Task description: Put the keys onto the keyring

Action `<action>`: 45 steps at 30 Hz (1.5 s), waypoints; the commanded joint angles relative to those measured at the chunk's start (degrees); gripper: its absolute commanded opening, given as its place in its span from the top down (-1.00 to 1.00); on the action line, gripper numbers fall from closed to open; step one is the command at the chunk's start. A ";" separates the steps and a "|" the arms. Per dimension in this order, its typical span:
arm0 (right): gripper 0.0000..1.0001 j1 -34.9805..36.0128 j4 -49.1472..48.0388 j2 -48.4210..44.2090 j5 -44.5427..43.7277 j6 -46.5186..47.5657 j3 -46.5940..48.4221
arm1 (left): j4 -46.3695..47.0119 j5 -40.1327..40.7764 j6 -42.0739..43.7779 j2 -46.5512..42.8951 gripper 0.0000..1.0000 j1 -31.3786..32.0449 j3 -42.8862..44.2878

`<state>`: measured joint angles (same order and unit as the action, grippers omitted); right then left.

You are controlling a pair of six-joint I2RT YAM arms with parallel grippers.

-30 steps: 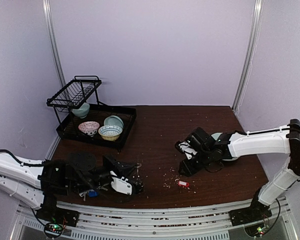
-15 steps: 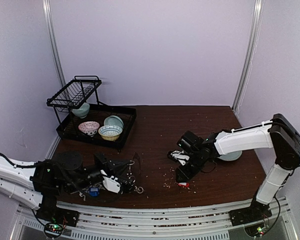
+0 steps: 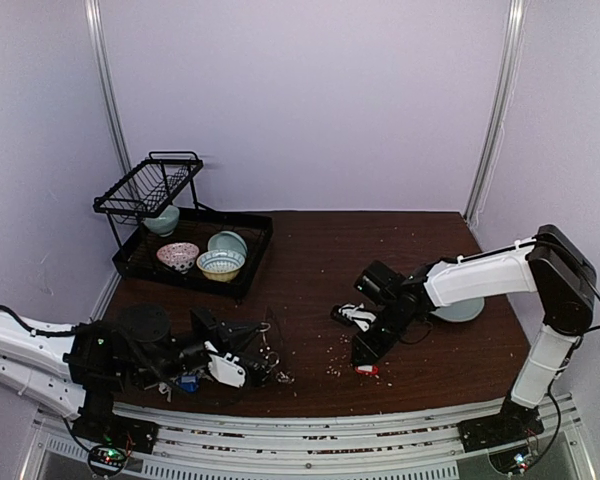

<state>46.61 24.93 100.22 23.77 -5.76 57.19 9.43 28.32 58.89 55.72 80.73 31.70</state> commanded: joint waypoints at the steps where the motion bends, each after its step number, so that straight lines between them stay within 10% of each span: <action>1: 0.81 -0.11 0.22 2.12 1.29 0.05 0.79 | 4.37 0.68 -0.18 0.00 1.00 0.13 0.32; 24: 1.00 0.84 -1.98 -21.48 10.66 -5.22 2.24 | 8.69 -14.59 -5.51 -0.19 1.00 -1.63 2.14; 45: 1.00 6.28 -4.51 -31.90 2.64 -0.97 5.59 | 46.00 2.47 42.79 19.62 1.00 1.20 -0.71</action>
<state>51.24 19.77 67.53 32.08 -9.74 60.62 38.94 25.69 88.88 72.93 81.28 32.03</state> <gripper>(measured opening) 0.005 0.006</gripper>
